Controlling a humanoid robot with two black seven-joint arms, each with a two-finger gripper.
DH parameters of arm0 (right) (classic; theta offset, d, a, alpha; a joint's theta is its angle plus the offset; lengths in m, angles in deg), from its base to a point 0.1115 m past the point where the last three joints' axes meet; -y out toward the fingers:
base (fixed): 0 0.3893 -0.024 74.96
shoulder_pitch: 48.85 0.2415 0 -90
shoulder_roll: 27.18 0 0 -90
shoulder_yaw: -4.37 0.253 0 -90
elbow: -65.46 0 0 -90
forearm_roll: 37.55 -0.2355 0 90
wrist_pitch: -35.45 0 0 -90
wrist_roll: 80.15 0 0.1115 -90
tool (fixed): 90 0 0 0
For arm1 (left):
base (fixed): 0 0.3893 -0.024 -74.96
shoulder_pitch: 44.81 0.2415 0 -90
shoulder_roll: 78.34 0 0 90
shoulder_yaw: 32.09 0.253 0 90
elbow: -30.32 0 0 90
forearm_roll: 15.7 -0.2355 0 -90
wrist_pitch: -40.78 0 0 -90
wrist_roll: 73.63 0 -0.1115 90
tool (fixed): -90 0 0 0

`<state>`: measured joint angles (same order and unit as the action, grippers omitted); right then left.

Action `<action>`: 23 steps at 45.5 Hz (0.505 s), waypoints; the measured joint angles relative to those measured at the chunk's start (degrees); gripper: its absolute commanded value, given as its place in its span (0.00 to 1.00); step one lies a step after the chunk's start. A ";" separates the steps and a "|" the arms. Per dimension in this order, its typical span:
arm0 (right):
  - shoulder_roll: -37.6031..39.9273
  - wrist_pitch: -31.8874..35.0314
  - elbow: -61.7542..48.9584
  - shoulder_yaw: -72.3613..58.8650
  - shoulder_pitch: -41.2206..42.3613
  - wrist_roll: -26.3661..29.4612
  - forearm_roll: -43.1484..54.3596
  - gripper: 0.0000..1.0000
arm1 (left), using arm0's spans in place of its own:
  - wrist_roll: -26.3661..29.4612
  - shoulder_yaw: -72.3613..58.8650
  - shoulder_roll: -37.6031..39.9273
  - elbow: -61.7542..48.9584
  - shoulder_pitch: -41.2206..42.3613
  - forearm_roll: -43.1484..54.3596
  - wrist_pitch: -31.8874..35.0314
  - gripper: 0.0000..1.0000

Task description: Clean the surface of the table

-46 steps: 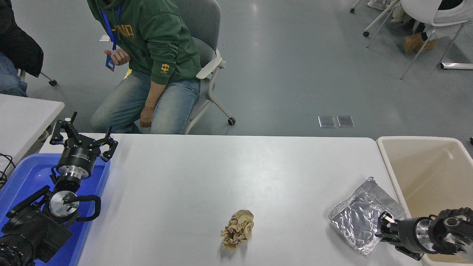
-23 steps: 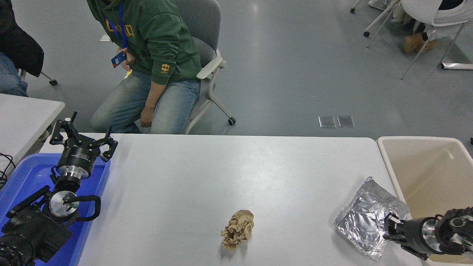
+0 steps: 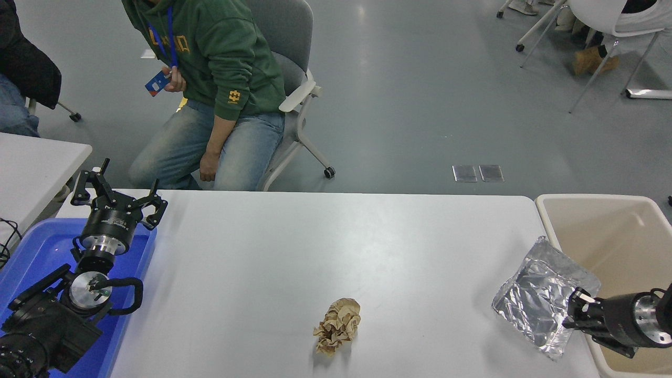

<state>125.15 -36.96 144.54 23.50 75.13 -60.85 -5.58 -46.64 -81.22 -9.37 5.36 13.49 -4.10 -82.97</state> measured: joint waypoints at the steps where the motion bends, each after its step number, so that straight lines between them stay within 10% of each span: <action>1: 0.53 0.42 0.50 0.29 0.01 0.01 -0.14 0.00 | 0.00 0.00 0.00 0.00 0.00 0.01 0.00 1.00; 23: 11.07 10.83 7.46 10.36 0.12 0.01 -4.66 0.00 | 0.00 0.00 -0.01 0.00 -0.01 -0.01 0.00 1.00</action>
<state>136.22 -26.12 152.00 33.85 75.26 -60.84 -10.23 -46.64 -81.22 -9.38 5.36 13.49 -4.11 -82.97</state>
